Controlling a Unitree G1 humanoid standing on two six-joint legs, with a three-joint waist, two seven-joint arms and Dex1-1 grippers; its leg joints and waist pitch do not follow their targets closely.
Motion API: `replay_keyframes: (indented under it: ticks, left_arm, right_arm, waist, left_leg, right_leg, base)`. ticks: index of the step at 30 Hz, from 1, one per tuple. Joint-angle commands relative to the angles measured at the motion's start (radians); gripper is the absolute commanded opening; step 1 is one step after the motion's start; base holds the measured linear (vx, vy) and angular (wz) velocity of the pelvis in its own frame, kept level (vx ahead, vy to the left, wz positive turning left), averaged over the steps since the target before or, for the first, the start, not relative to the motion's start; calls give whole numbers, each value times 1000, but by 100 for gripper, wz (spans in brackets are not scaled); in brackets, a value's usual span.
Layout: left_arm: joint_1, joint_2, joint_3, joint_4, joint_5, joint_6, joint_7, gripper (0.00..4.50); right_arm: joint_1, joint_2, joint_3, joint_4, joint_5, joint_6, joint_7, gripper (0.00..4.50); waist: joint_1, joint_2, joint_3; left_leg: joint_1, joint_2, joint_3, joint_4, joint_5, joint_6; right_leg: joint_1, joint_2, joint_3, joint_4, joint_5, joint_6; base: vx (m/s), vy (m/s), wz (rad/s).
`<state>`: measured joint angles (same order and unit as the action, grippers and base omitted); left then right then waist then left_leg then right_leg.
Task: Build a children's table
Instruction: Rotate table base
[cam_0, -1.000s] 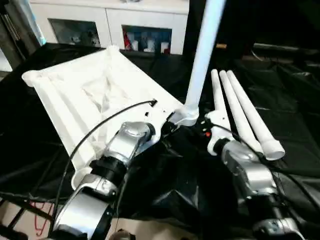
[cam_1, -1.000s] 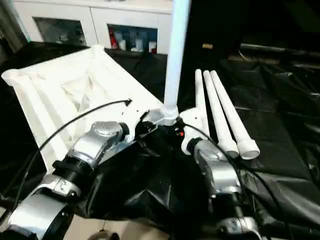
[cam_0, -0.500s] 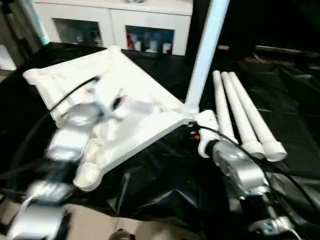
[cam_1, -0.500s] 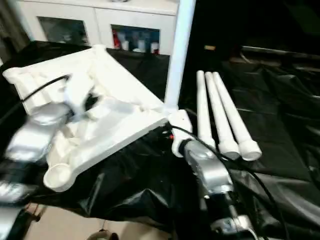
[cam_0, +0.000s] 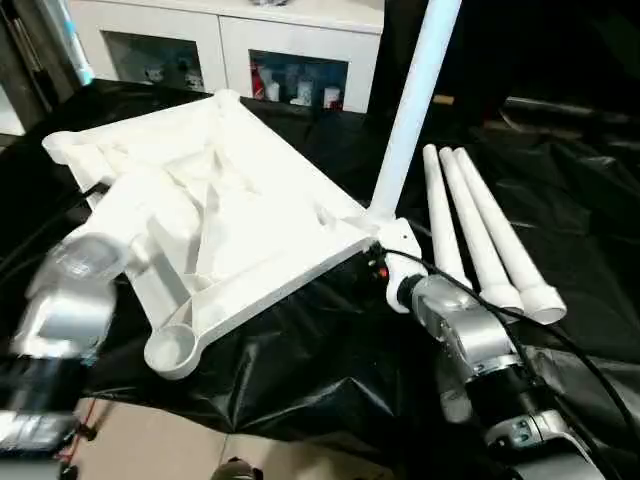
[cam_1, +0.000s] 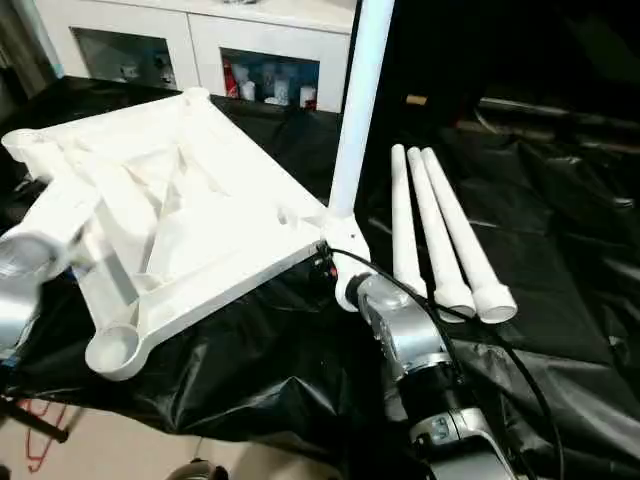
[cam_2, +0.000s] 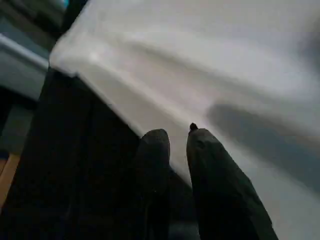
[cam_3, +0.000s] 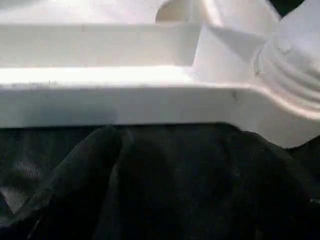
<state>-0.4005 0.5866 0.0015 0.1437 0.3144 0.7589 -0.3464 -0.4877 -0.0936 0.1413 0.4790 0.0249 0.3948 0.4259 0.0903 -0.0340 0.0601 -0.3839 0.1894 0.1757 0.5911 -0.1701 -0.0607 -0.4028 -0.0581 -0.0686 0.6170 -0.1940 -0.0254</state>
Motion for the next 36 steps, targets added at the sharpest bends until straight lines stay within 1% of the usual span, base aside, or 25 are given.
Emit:
replay_keyframes:
  ticks: [1, 2, 3, 4, 5, 6, 7, 10, 13, 14, 15, 16, 17, 18, 19, 21, 23, 25, 27, 29, 31, 32, 33, 34, 36]
  left_arm:
    - [31, 7, -47, -38, -42, 46, -91, 55]
    - [33, 7, -49, -39, -44, 48, -96, 47]
    - [40, 13, -69, -35, -44, 54, -116, 44]
    - [46, 17, -81, -34, -41, 59, -128, 35]
    - [52, 20, -90, -34, -45, 61, -145, 35]
    - [58, 25, -100, -34, -50, 60, -162, 8]
    - [64, 33, -115, -38, -54, 52, -186, 2]
    - [77, 51, -141, -48, -65, 49, -234, 0]
    - [101, 85, -179, -72, -80, 47, -309, 0]
    - [119, 109, -204, -94, -92, 49, -358, 0]
    - [146, 149, -248, -139, -114, 33, -443, 0]
    - [150, 155, -254, -147, -118, 32, -456, 0]
    - [150, 155, -254, -147, -118, 32, -456, 0]
    - [169, 188, -295, -197, -148, 5, -548, 0]
    - [171, 193, -303, -206, -154, 1, -564, 0]
    - [175, 207, -325, -229, -169, -34, -611, 0]
    - [188, 222, -354, -275, -207, -65, -682, 0]
    - [194, 228, -372, -310, -235, -84, -724, 0]
    - [183, 208, -382, -336, -266, -86, -748, 0]
    - [157, 177, -390, -331, -270, -107, -747, 0]
    - [111, 125, -391, -289, -266, -147, -737, 0]
    - [111, 125, -391, -289, -266, -147, -737, 0]
    - [97, 111, -391, -274, -264, -161, -736, 0]
    - [79, 92, -391, -256, -263, -173, -733, 0]
    - [53, 65, -393, -227, -261, -198, -726, 0]
  right_arm:
    - [-27, 5, 3, 40, -7, -19, 12, 375]
    - [-28, 6, 3, 42, -7, -20, 13, 365]
    - [-38, 9, 4, 57, -7, -22, 14, 358]
    - [-47, 11, 5, 69, -8, -25, 15, 355]
    - [-58, 14, 6, 87, -9, -30, 15, 355]
    - [-70, 16, 8, 107, -10, -38, 16, 332]
    - [-83, 18, 8, 129, -11, -48, 17, 320]
    - [-105, 23, 3, 170, -10, -68, 16, 309]
    - [-132, 32, -1, 223, -11, -97, 11, 269]
    - [-148, 38, -1, 254, -13, -116, 10, 269]
    - [-169, 48, 0, 293, -15, -136, 13, 261]
    - [-172, 49, 1, 298, -15, -138, 14, 261]
    - [-172, 49, 1, 298, -15, -138, 14, 249]
    - [-200, 56, 5, 352, -17, -163, 24, 235]
    - [-205, 56, 6, 362, -18, -169, 26, 226]
    - [-219, 58, 9, 390, -23, -184, 27, 216]
    - [-238, 60, 13, 424, -29, -205, 32, 190]
    - [-251, 63, 14, 449, -31, -220, 35, 183]
    - [-265, 66, 11, 473, -31, -232, 35, 159]
    - [-275, 69, 8, 490, -31, -241, 35, 146]
    - [-285, 75, 7, 510, -33, -255, 35, 126]
    - [-285, 75, 7, 510, -33, -255, 35, 114]
    - [-286, 76, 7, 514, -34, -259, 37, 114]
    - [-288, 79, 6, 523, -36, -267, 40, 93]
    - [-290, 82, 4, 532, -38, -276, 43, 83]
  waist:
    - [1, 25, -70]
    - [0, 24, -70]
    - [-1, 27, -69]
    - [-2, 25, -68]
    - [-3, 28, -69]
    - [-4, 28, -68]
    - [-4, 28, -69]
    - [-5, 27, -71]
    - [-8, 27, -72]
    - [-7, 8, -74]
    - [-12, 12, -69]
    - [-12, 14, -69]
    - [-16, 17, -68]
    - [-22, 6, -65]
    - [-25, 10, -65]
    - [-24, 5, -59]
    - [-22, 8, -58]
    - [-21, 9, -56]
    - [-22, 2, -57]
    - [-22, 4, -57]
    - [-22, 5, -60]
    - [-21, 5, -61]
    - [-20, 5, -63]
    - [-19, 4, -66]
    - [-23, 3, -68]
  left_leg:
    - [27, 44, -17, -72, -172, -21]
    - [28, 44, -17, -71, -177, -23]
    - [28, 43, -18, -73, -195, -27]
    - [27, 42, -17, -73, -199, -27]
    - [27, 43, -18, -73, -202, -29]
    - [26, 42, -19, -73, -202, -30]
    - [27, 42, -18, -73, -203, -31]
    - [26, 41, -17, -71, -188, -32]
    - [25, 41, -17, -70, -169, -25]
    - [22, 43, -18, -71, -166, -21]
    - [23, 42, -17, -72, -174, -17]
    - [22, 43, -20, -72, -177, -16]
    - [23, 43, -17, -73, -180, -17]
    - [24, 43, -16, -74, -194, -19]
    - [22, 42, -18, -76, -203, -19]
    - [29, 46, -19, -79, -238, -26]
    - [34, 47, -19, -80, -273, -37]
    - [35, 46, -18, -81, -296, -47]
    - [35, 45, -19, -82, -314, -54]
    - [35, 45, -18, -82, -308, -55]
    - [32, 44, -17, -80, -287, -54]
    - [33, 43, -16, -79, -281, -54]
    - [29, 42, -16, -79, -261, -53]
    - [29, 43, -15, -78, -245, -50]
    - [26, 40, -14, -75, -220, -44]
  right_leg:
    - [45, -85, 55, -61, -86, -192]
    - [44, -86, 55, -61, -89, -195]
    - [44, -84, 55, -63, -97, -197]
    - [45, -83, 55, -63, -102, -195]
    - [46, -84, 56, -63, -102, -195]
    - [47, -84, 56, -63, -104, -195]
    - [47, -85, 56, -63, -106, -195]
    - [48, -84, 56, -59, -82, -206]
    - [51, -83, 55, -55, -42, -211]
    - [55, -91, 55, -54, -51, -217]
    - [50, -89, 56, -57, -91, -217]
    - [52, -93, 56, -55, -104, -220]
    - [50, -89, 56, -57, -111, -219]
    - [48, -86, 56, -60, -123, -214]
    - [50, -87, 56, -59, -146, -213]
    - [43, -91, 58, -68, -214, -202]
    - [40, -94, 61, -70, -262, -195]
    - [36, -91, 61, -71, -280, -188]
    - [37, -92, 62, -72, -307, -179]
    - [36, -90, 62, -72, -303, -178]
    - [39, -90, 63, -70, -276, -176]
    - [39, -89, 63, -71, -270, -176]
    - [44, -88, 63, -66, -239, -178]
    - [45, -88, 62, -64, -211, -181]
    - [48, -86, 61, -59, -168, -190]
  base:
    - [0, 0, 0]
    - [0, 0, 0]
    - [0, 0, 0]
    - [0, 0, 0]
    - [0, 0, 0]
    - [0, 0, 0]
    - [0, 0, 0]
    - [0, 0, 0]
    - [0, 0, 0]
    - [0, 0, 0]
    - [0, 0, 0]
    - [0, 0, 0]
    - [0, 0, 0]
    - [0, 0, 0]
    - [0, 0, 0]
    - [0, 0, 0]
    - [0, 0, 0]
    - [0, 0, 0]
    - [0, 0, 0]
    - [0, 0, 0]
    - [0, 0, 0]
    - [0, 0, 0]
    - [0, 0, 0]
    - [0, 0, 0]
    - [0, 0, 0]
